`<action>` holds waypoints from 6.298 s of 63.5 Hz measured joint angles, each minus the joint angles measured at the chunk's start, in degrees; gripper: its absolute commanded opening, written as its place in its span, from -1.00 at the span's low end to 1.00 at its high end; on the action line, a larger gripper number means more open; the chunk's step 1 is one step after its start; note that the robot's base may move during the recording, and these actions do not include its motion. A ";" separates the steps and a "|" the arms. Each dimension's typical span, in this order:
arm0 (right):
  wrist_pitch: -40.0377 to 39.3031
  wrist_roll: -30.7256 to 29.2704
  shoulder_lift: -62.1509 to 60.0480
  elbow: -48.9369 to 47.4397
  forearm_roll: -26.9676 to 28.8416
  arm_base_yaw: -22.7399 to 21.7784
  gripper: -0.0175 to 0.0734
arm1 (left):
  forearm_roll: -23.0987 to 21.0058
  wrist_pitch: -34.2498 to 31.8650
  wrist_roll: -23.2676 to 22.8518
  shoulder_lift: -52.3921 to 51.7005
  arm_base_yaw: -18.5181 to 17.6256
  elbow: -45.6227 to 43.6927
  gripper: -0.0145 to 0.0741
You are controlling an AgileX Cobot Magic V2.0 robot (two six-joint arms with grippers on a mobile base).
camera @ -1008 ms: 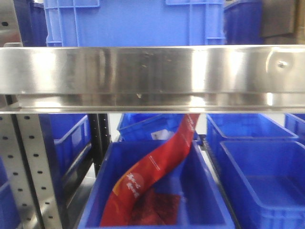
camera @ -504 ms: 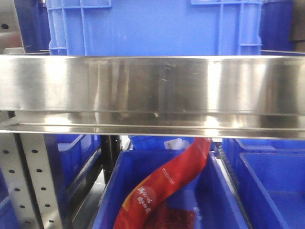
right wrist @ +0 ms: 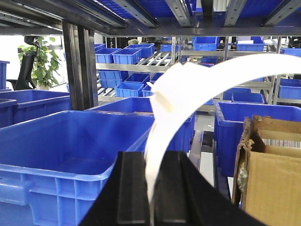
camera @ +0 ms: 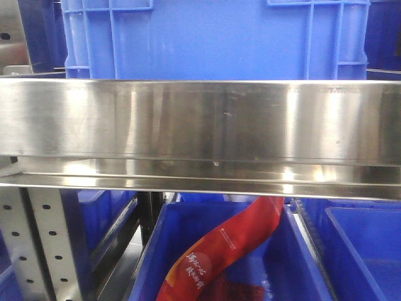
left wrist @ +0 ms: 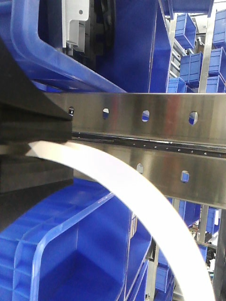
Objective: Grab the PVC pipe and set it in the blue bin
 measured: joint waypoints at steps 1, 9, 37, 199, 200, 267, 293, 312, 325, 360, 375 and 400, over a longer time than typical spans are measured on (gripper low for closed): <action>0.00 0.00 0.00 0.00 0.00 0.00 -0.98 | 0.00 0.00 0.00 0.00 0.00 0.00 -0.92; 0.00 0.00 0.00 0.00 0.00 0.00 -0.98 | 0.00 0.00 0.00 0.00 0.00 0.00 -0.92; -3.50 0.00 0.00 0.00 0.00 0.00 -0.98 | 0.00 0.00 0.00 0.00 0.00 0.00 -0.92; -9.49 0.00 55.56 -34.54 8.12 14.17 -0.98 | -16.07 4.59 13.25 54.82 -21.26 -47.36 -0.92; -9.17 0.00 55.40 -34.54 8.12 14.02 -0.98 | -16.07 5.00 13.25 54.52 -21.26 -47.36 -0.92; -21.30 0.00 9.91 7.23 -1.58 12.07 -0.98 | -15.51 -26.13 13.48 3.42 -21.26 14.09 -0.92; -21.18 0.00 8.50 7.23 -1.58 12.07 -0.98 | -15.51 -26.56 13.48 1.58 -21.26 14.49 -0.92; -21.07 0.00 8.50 7.23 -1.58 12.07 -0.98 | -15.51 -26.58 13.48 1.58 -21.26 14.49 -0.92; -20.48 0.00 8.50 7.23 -1.58 12.07 -0.98 | -15.51 -26.58 13.48 1.58 -21.26 14.49 -0.92; -24.12 -10.06 -7.84 28.64 9.66 -7.26 -0.98 | -15.51 -26.79 13.48 1.58 -21.26 14.49 -0.92; -25.71 -8.98 -19.11 43.66 11.61 -12.30 -0.98 | -15.51 -26.79 13.48 1.58 -21.26 14.49 -0.92; -25.80 -8.98 -23.05 46.46 11.71 -14.86 -0.98 | -15.51 -26.83 13.48 1.58 -21.26 14.59 -0.92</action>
